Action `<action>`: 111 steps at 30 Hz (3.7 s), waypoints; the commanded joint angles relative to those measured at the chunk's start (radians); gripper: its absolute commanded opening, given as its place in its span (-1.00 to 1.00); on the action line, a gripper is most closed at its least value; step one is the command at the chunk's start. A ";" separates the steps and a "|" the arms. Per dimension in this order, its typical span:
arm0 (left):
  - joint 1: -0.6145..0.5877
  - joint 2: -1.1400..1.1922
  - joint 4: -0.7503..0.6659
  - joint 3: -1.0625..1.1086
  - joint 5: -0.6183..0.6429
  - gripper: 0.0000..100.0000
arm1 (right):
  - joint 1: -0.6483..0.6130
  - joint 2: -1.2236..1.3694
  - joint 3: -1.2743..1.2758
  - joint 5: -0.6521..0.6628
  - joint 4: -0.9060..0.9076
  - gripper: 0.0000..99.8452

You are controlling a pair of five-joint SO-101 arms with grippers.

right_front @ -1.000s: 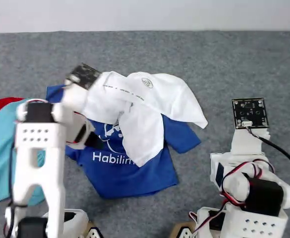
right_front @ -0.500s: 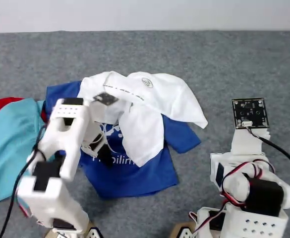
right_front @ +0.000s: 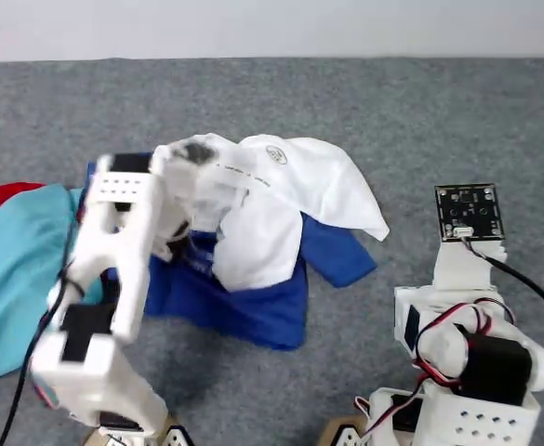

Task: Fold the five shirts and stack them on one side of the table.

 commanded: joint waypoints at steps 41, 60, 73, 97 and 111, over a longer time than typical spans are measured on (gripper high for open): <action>-0.936 -0.549 -0.287 -0.088 -0.137 -0.32 | 0.001 0.004 -0.052 0.011 0.013 -0.98; -0.529 -0.540 -0.158 -0.143 0.014 -0.32 | 0.005 0.004 -0.052 0.011 0.036 -0.98; -1.073 -0.548 -0.359 -0.143 -0.233 -0.31 | 0.004 0.004 -0.052 0.011 0.035 -0.98; -1.355 -0.612 -0.170 0.018 -0.301 -0.32 | -0.447 0.737 -0.516 0.011 0.013 -0.98; -1.418 -0.620 -0.107 0.056 -0.299 -0.32 | -0.321 1.494 -1.142 0.204 0.051 -0.68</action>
